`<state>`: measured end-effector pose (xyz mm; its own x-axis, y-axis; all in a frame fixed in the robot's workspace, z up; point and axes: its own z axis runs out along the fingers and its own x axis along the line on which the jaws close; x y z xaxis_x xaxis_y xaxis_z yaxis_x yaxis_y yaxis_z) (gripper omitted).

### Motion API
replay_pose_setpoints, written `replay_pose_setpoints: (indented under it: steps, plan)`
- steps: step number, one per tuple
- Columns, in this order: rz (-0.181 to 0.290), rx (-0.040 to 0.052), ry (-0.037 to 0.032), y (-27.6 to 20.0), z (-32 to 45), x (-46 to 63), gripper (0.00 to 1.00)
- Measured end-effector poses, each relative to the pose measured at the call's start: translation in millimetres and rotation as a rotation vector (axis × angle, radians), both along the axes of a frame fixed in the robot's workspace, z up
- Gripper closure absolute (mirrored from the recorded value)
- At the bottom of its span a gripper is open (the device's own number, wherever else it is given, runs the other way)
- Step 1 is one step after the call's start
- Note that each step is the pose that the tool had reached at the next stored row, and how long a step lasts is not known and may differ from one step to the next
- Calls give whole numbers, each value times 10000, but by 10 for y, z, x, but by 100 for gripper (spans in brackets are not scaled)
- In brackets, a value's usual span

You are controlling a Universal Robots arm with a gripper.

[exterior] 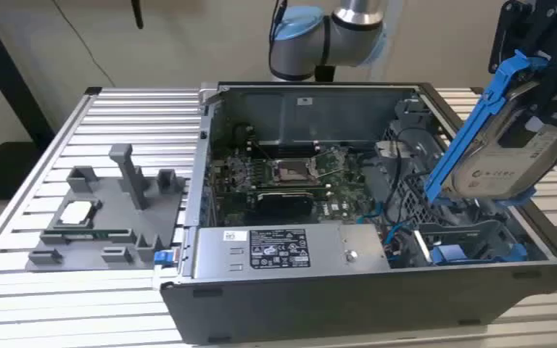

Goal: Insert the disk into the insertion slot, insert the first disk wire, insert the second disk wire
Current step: 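Insert the disk into the insertion slot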

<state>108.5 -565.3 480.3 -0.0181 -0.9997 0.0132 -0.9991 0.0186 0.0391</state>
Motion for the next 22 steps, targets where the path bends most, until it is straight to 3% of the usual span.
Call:
replay_pose_setpoints:
  steps: [22]
  plan:
    - [0, -4, 0, 0, -51, 3, 67]
